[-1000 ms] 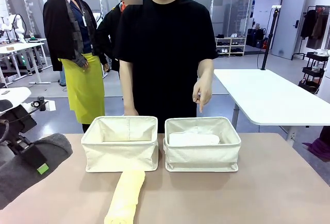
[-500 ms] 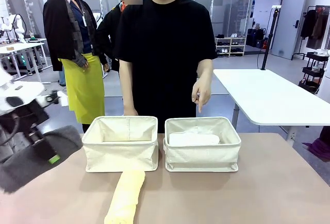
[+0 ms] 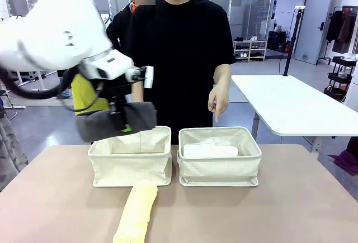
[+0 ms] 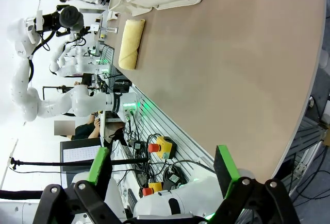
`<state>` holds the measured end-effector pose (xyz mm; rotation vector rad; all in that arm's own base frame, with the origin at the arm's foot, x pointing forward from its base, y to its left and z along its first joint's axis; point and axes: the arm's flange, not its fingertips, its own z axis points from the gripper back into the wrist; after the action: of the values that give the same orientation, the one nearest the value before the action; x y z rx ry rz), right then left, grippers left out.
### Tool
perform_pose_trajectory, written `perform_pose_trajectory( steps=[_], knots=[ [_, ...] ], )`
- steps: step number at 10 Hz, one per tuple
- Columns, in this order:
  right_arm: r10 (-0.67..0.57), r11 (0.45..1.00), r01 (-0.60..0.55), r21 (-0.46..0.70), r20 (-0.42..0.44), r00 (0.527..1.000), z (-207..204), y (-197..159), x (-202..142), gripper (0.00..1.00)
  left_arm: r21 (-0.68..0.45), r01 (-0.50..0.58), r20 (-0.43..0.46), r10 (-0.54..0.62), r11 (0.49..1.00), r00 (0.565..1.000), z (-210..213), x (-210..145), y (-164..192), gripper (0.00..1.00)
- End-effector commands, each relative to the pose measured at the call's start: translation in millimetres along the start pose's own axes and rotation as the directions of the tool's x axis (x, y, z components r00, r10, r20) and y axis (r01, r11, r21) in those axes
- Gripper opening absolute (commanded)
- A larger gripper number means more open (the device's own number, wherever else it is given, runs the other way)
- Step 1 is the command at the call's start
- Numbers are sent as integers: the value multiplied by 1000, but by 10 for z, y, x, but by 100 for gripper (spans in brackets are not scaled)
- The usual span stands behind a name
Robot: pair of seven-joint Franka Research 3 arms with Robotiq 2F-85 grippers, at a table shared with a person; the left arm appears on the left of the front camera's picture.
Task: Divide the towels into two baskets.
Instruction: Pick up one hotel-folded towel from the bottom of the table and place it in the Fabric basket indicated by the person.
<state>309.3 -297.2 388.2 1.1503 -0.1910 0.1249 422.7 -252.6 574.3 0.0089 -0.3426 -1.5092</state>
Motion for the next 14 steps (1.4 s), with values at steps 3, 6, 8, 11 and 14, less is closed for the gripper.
perform_pose_trajectory(
  steps=[3,6,8,11,14],
  knots=[
    [0,1000,0,-11,-12,1000,12,31,-24,100,18,129,32,-130,991,991,-305,1045,402,37],
    [0,1000,0,-11,-12,1000,12,31,-24,100,30,176,85,-178,984,980,-739,1791,393,37],
    [0,1000,0,-11,-12,1000,12,31,-24,100,115,225,29,-230,968,973,-1037,2152,398,37],
    [0,1000,0,-11,-12,1000,12,31,-24,100,152,278,14,-284,948,959,-1453,2564,482,37],
    [0,1000,0,-11,-12,1000,12,31,-24,100,121,257,25,-262,959,965,-1806,2697,666,37]
  ],
)
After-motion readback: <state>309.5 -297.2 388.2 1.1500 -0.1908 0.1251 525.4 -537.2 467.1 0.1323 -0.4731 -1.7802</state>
